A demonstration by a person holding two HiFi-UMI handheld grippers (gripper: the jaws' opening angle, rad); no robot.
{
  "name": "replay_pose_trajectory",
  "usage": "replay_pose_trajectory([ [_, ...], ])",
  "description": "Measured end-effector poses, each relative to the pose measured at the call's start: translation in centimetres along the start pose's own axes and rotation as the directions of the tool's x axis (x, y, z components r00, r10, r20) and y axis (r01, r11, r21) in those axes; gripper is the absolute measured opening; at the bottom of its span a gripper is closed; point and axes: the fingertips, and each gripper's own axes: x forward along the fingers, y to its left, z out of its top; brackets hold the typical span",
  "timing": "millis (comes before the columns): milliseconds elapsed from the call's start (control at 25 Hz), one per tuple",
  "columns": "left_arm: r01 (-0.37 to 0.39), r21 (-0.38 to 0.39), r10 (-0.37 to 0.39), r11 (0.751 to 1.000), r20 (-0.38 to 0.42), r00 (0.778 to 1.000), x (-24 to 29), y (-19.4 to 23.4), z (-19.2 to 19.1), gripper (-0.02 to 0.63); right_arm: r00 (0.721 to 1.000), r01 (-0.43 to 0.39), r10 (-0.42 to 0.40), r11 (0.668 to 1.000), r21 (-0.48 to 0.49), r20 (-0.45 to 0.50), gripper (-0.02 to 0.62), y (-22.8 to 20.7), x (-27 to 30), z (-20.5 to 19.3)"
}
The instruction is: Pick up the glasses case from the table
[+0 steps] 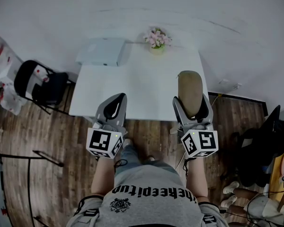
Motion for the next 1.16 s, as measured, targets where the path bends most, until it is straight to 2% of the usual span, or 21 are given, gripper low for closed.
replay_pose_trajectory([
  [280,0.008,0.003,-0.008,1.0,-0.001,1.0,0.2,-0.9,0.2,0.02,1.0,-0.009,0.009,1.0,-0.025,0.003,0.4,-0.2,-0.6,0.4],
  [1160,0.008,0.008,-0.008,1.0,-0.002,1.0,0.8,-1.6,0.2,0.02,1.0,0.003,-0.002,1.0,-0.017,0.013,0.4,-1.4,-0.7,0.3],
])
